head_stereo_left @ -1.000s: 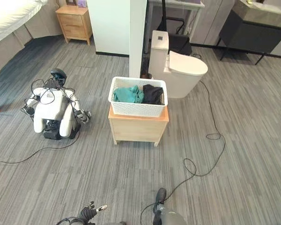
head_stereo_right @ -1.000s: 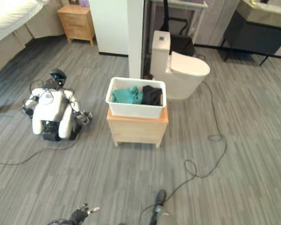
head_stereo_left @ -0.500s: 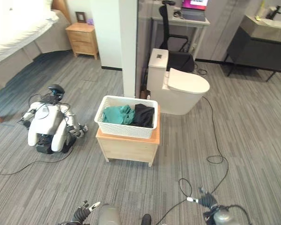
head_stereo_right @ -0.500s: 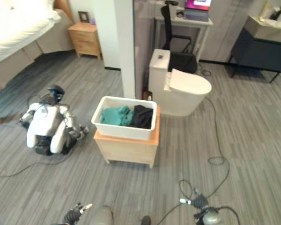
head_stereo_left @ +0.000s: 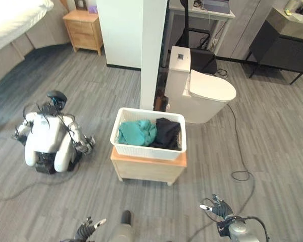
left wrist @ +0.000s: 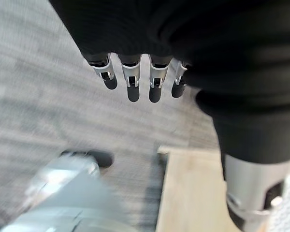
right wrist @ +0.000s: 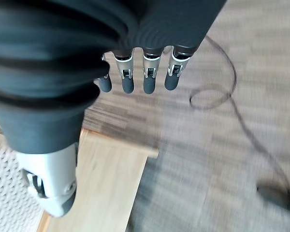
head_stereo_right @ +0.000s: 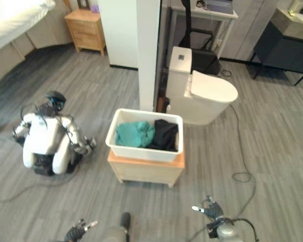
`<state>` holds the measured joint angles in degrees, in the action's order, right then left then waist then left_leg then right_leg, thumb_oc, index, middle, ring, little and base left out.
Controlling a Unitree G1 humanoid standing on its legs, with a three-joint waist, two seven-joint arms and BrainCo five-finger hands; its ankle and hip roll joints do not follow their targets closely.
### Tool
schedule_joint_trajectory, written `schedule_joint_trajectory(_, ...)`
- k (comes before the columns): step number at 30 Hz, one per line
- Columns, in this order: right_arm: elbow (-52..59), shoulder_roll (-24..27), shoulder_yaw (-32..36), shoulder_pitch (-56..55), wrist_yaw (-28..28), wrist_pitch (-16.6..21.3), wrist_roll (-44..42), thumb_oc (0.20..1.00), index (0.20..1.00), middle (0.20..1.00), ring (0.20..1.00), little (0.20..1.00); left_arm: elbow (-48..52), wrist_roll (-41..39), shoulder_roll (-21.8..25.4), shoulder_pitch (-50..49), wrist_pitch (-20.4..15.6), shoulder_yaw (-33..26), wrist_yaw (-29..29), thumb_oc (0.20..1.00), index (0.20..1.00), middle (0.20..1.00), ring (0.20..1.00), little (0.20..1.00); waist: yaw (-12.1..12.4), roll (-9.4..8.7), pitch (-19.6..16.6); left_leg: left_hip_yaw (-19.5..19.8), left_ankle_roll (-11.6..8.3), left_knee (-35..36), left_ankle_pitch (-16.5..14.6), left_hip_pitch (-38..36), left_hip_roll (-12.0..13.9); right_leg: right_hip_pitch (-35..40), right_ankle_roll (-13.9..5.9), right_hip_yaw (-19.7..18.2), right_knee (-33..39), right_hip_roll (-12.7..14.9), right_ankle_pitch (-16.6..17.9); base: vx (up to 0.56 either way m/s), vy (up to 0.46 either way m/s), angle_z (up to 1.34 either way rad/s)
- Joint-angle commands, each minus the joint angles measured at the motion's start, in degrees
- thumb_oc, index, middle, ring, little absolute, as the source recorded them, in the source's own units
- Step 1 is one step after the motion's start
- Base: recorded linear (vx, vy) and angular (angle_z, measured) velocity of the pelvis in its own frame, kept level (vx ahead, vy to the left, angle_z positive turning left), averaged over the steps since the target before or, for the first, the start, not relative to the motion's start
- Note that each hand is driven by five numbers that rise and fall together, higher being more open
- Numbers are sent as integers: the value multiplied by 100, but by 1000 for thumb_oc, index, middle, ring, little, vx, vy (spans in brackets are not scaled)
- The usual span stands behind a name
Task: Grab the laundry basket,head to the washer,open it,put in the laundry and shut it.
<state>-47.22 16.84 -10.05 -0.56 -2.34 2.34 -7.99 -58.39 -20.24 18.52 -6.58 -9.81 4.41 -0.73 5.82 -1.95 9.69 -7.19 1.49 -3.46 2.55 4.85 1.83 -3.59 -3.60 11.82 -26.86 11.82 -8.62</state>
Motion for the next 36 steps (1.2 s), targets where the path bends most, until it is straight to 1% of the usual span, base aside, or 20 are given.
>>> schedule_joint_trajectory(1,138,254,48,155,-28,101,-326,1000,1000,1000,1000,1000,557,-155,505,-73,-158,-339,143,1000,1000,1000,1000,1000,142,-151,9,353,94,-516,-531,313,22,80,-350,215,295,377,887,164,211,-29)
schedule_joint_trajectory(2,121,245,44,176,-18,75,-331,1000,1000,1000,1000,1000,749,-203,552,-132,-170,-439,182,1000,1000,1000,1000,1000,168,-131,-13,287,78,-473,-675,156,6,51,-393,447,405,509,872,182,168,-30)
schedule_joint_trajectory(3,221,332,74,178,10,35,-315,1000,1000,1000,1000,1000,1282,-294,639,-254,-186,-643,225,1000,1000,1000,1000,1000,137,-105,3,230,106,-378,-642,44,-35,-15,-305,637,974,429,905,149,114,-23)
schedule_joint_trajectory(4,223,332,70,175,9,34,-315,1000,1000,1000,1000,1000,1293,-292,637,-263,-180,-648,227,1000,1000,1000,1000,1000,132,-97,10,235,103,-374,-643,29,-27,11,-303,646,994,418,913,92,61,-40)
schedule_joint_trajectory(7,357,441,161,260,-39,-3,-342,1000,1000,1000,1000,1000,2119,-319,701,-364,-219,-916,326,1000,1000,1000,1000,1000,89,-77,105,196,53,-324,-748,-116,-56,-163,-458,655,1941,294,1152,79,-19,-36)
schedule_joint_trajectory(8,385,457,201,251,-44,-12,-355,1000,1000,1000,1000,1000,2235,-257,742,-319,-220,-918,354,1000,1000,1000,1000,1000,55,-97,150,242,44,-347,-770,-120,-82,-192,-507,457,2032,261,1221,137,-71,15)
schedule_joint_trajectory(9,588,525,368,95,-32,-52,-338,1000,1000,1000,1000,1000,2794,20,827,-346,-162,-913,318,1000,1000,1000,1000,1000,15,-167,158,331,34,-379,-844,-176,-165,-82,-516,143,2128,159,1193,112,-55,17)
schedule_joint_trajectory(10,591,523,368,94,-32,-53,-337,1000,1000,1000,1000,1000,2799,21,828,-348,-158,-915,318,1000,1000,1000,1000,1000,11,-175,144,331,37,-371,-828,-158,-173,-97,-516,144,2139,166,1206,195,-80,28)
schedule_joint_trajectory(11,766,643,550,-27,15,-105,-326,1000,1000,1000,1000,1000,3292,355,778,-492,-2,-962,249,1000,1000,1000,1000,1000,-11,-185,64,336,14,-364,-869,-237,-173,30,-518,205,2276,167,1264,107,-40,50)
schedule_joint_trajectory(13,816,698,646,-29,12,-120,-386,1000,1000,1000,1000,1000,3527,546,751,-537,95,-972,220,1000,1000,1000,1000,1000,-29,-174,-18,353,1,-333,-880,-264,-160,138,-507,305,2411,157,1260,138,-58,60)
schedule_joint_trajectory(18,1515,954,1304,-27,-193,-160,-631,1000,1000,1000,1000,1000,4606,1385,790,-795,387,-1208,51,1000,1000,1000,1000,1000,-24,-168,-270,420,-94,19,-812,-420,-17,449,-453,387,2892,-24,1207,136,-80,8)
schedule_joint_trajectory(23,1863,1227,1464,239,-270,-271,-594,1000,1000,1000,1000,1000,4893,1908,989,-511,733,-1132,-142,1000,1000,1000,1000,1000,2,-190,-313,440,-176,277,-692,-485,89,531,-423,417,3096,-128,1189,55,-62,2)
schedule_joint_trajectory(24,1882,1305,1408,518,-316,-277,-718,1000,1000,1000,1000,1000,4917,1861,1119,-281,825,-973,-273,1000,1000,1000,1000,1000,5,-196,-330,429,-208,376,-635,-496,130,536,-421,419,3159,-167,1183,25,-41,1)
schedule_joint_trajectory(26,1866,1310,1411,542,-317,-273,-726,1000,1000,1000,1000,1000,4897,1855,1122,-249,822,-966,-270,1000,1000,1000,1000,1000,11,-193,-314,426,-211,396,-623,-506,133,539,-418,417,3165,-172,1187,-22,-21,0)
schedule_joint_trajectory(27,1802,1417,1073,1194,-305,-364,-959,1000,1000,1000,1000,1000,4508,1843,1476,663,1087,-543,-166,1000,1000,1000,1000,1000,-3,-221,-250,418,-266,487,-509,-421,196,449,-405,403,3178,-222,1189,-45,-41,0)
schedule_joint_trajectory(30,1779,1460,826,1652,-275,-444,-1064,1000,1000,1000,1000,1000,4157,1771,1584,1244,1235,-234,-168,1000,1000,1000,1000,1000,-12,-256,-83,430,-291,477,-440,-280,236,324,-389,392,3157,-250,1211,-118,-57,2)
schedule_joint_trajectory(32,1567,1378,223,2549,-300,-506,-1300,1000,1000,1000,1000,1000,3459,1445,1647,2184,1354,345,-28,1000,1000,1000,1000,1000,-21,-302,264,461,-319,410,-337,26,267,37,-367,367,3088,-281,1259,-211,-56,3)
schedule_joint_trajectory(33,1534,1384,225,2596,-300,-495,-1310,1000,1000,1000,1000,1000,3406,1431,1649,2250,1332,366,-19,1000,1000,1000,1000,1000,-20,-304,280,466,-318,393,-338,54,266,12,-365,369,3073,-278,1256,-229,-53,5)
schedule_joint_trajectory(35,1245,1356,-174,3285,-331,-558,-1560,1000,1000,1000,1000,1000,2779,1209,1741,3080,1431,755,165,1000,1000,1000,1000,1000,-38,-341,567,491,-347,307,-253,321,282,-226,-350,358,2992,-282,1310,-223,-45,4)
schedule_joint_trajectory(36,925,1328,-534,3947,-392,-613,-1780,1000,1000,1000,1000,1000,2152,937,1804,3857,1461,1123,306,1000,1000,1000,1000,1000,-66,-370,790,492,-375,204,-183,553,285,-421,-337,332,2912,-275,1371,-191,-31,5)
